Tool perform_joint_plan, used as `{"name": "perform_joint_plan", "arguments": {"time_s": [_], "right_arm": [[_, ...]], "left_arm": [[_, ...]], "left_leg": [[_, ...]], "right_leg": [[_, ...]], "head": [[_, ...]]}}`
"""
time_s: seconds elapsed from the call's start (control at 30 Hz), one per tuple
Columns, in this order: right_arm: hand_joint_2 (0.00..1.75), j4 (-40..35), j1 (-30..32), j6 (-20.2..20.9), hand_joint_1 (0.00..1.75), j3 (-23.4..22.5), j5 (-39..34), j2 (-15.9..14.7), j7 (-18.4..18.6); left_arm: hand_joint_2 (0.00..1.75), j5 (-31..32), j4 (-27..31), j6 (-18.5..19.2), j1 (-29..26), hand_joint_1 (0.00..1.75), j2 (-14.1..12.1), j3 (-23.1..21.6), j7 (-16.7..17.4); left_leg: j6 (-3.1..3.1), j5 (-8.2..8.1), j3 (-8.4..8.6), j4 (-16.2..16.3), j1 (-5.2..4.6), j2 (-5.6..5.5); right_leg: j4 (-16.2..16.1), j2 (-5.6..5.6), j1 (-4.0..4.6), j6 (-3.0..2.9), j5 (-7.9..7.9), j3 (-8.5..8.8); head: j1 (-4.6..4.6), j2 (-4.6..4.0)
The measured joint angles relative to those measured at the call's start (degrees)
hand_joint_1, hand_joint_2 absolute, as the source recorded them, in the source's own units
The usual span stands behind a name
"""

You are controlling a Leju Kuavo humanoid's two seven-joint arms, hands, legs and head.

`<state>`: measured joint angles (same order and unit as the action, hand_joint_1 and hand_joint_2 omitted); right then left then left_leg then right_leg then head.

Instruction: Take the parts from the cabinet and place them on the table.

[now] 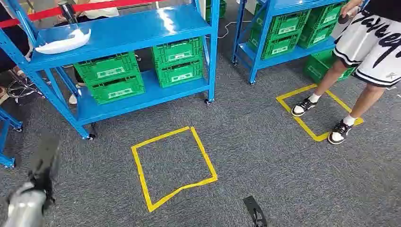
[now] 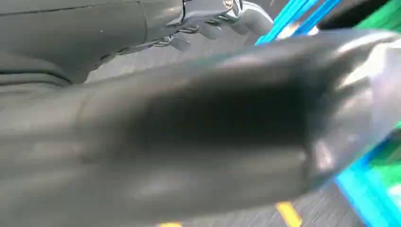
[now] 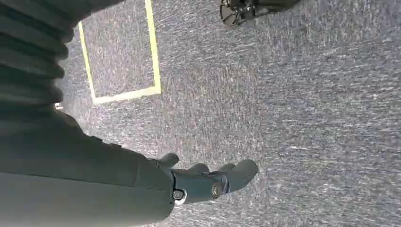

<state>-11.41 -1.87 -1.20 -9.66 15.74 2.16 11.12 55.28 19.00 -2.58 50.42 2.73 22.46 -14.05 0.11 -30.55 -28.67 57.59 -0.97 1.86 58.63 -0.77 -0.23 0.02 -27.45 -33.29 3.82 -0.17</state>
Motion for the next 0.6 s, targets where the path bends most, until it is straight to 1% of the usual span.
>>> {"name": "perform_joint_plan", "arguments": {"time_s": [0.1,0.13,0.2,0.23,0.27,0.3,0.33,0.37,0.4,0.43,0.47,0.5,0.53,0.57,0.6], "right_arm": [[0.0,0.1,-0.3,0.5,0.0,0.0,0.4,0.0,-0.1],[0.0,0.2,-0.4,0.6,0.0,0.0,0.4,0.0,0.0],[0.0,0.3,-0.5,0.9,0.0,0.0,0.4,0.2,0.0],[0.0,0.3,-0.6,1.1,0.0,0.0,0.4,0.5,0.0],[0.0,0.4,-0.5,1.0,0.0,-0.1,0.3,0.5,-0.1],[0.0,0.4,-0.5,0.9,0.0,-0.2,0.1,0.5,-0.2],[0.0,0.4,-0.5,0.8,0.0,-0.5,-0.1,0.5,-0.6],[0.0,0.4,-0.5,0.9,0.0,-0.5,-0.1,0.6,-0.9],[0.0,0.4,-0.5,0.9,0.0,-0.5,-0.1,0.7,-0.9],[0.0,0.4,-0.3,0.9,0.0,-0.6,-0.2,0.6,-0.9],[0.0,0.5,-0.1,0.9,0.0,-0.6,-0.2,0.6,-0.9],[0.0,0.5,0.1,0.9,0.0,-0.7,-0.2,0.6,-0.9],[0.0,0.6,0.1,0.9,0.0,-0.8,-0.1,0.6,-1.0],[0.0,0.6,0.1,0.9,0.0,-0.9,-0.1,0.6,-1.0],[0.0,0.6,0.2,0.9,0.0,-0.9,-0.1,0.6,-1.0]], "left_arm": [[0.0,3.3,0.5,0.0,9.7,0.0,0.0,-4.2,4.1],[0.0,3.8,0.6,0.0,12.5,0.0,0.0,-5.8,4.7],[0.0,4.5,0.7,-0.7,16.2,0.0,0.2,-8.3,5.3],[0.0,5.0,0.8,-1.3,17.4,0.0,0.2,-9.5,5.5],[0.0,6.4,0.9,-2.3,18.5,0.0,0.2,-11.0,5.8],[0.0,8.2,0.9,-3.3,19.4,0.0,0.2,-12.5,6.4],[0.0,9.5,0.9,-4.1,20.1,0.0,0.3,-14.2,6.6],[0.0,9.9,0.8,-4.8,21.0,0.0,0.3,-16.0,6.7],[0.0,10.0,0.7,-5.2,21.7,0.0,0.2,-17.2,6.7],[0.0,10.0,0.6,-5.4,21.9,0.0,0.2,-18.1,6.7],[0.0,10.0,0.4,-5.6,21.8,0.0,0.2,-18.8,6.6],[0.0,9.9,0.2,-5.7,21.6,0.0,0.2,-19.5,6.6],[0.0,9.8,-0.1,-5.7,21.5,0.0,0.1,-20.3,6.5],[0.0,9.7,-0.3,-5.7,21.5,0.0,0.0,-20.9,6.3],[0.0,9.7,-0.3,-5.8,21.5,0.0,0.0,-21.4,6.2]], "left_leg": [[0.02,0.09,-0.23,0.0,0.01,0.06],[0.03,0.1,-0.18,0.0,-0.03,0.08],[0.07,0.07,-0.19,0.1,-0.08,0.1],[0.88,-0.19,-0.62,0.0,-0.53,0.12],[1.66,-0.27,-0.38,-1.0,-0.18,0.24],[2.07,-0.26,0.23,-1.9,-0.09,0.06],[2.18,0.05,1.23,-2.5,0.35,0.24],[2.27,0.1,1.74,-2.6,0.54,0.23],[2.3,-0.03,1.86,-2.6,0.66,0.31],[2.2,-0.23,2.08,-2.6,0.72,0.36],[2.0,-0.51,2.34,-2.6,0.84,0.3],[1.49,-0.84,2.8,-2.6,1.07,0.26],[0.87,-1.29,3.47,-2.6,1.48,0.23],[0.22,-2.03,4.34,-2.5,2.03,0.22],[-0.4,-2.76,5.21,-2.5,2.54,0.23]], "right_leg": [[0.0,0.02,-0.01,0.1,0.2,-0.16],[0.0,0.04,-0.03,0.11,0.21,-0.15],[-0.1,0.06,-0.1,0.19,0.28,-0.12],[-0.6,-0.04,-0.47,0.85,0.52,0.06],[0.6,-0.01,-0.43,1.1,1.72,0.0],[0.6,0.01,-0.23,1.36,1.93,-0.03],[1.3,0.06,-0.4,1.35,1.59,-0.89],[3.2,0.46,-0.35,1.39,0.81,-2.14],[6.7,0.65,-0.45,1.41,-0.56,-4.37],[10.8,0.71,-0.66,1.51,-1.97,-7.1],[14.6,0.74,-0.86,2.0,-3.02,-9.8],[16.8,0.73,-1.05,2.32,-2.87,-12.0],[15.8,0.72,-1.38,2.91,-0.85,-12.76],[12.1,0.63,-1.79,3.22,1.06,-11.97],[7.7,0.4,-2.21,3.92,3.47,-10.66]], "head": [[0.0,0.0],[0.0,0.0],[0.0,0.0],[-0.04,0.0],[-0.02,0.0],[0.04,0.0],[0.0,0.0],[0.04,0.0],[-0.02,0.0],[0.02,0.0],[0.02,0.0],[0.04,0.0],[0.0,0.0],[0.02,0.0],[0.02,0.0]]}}
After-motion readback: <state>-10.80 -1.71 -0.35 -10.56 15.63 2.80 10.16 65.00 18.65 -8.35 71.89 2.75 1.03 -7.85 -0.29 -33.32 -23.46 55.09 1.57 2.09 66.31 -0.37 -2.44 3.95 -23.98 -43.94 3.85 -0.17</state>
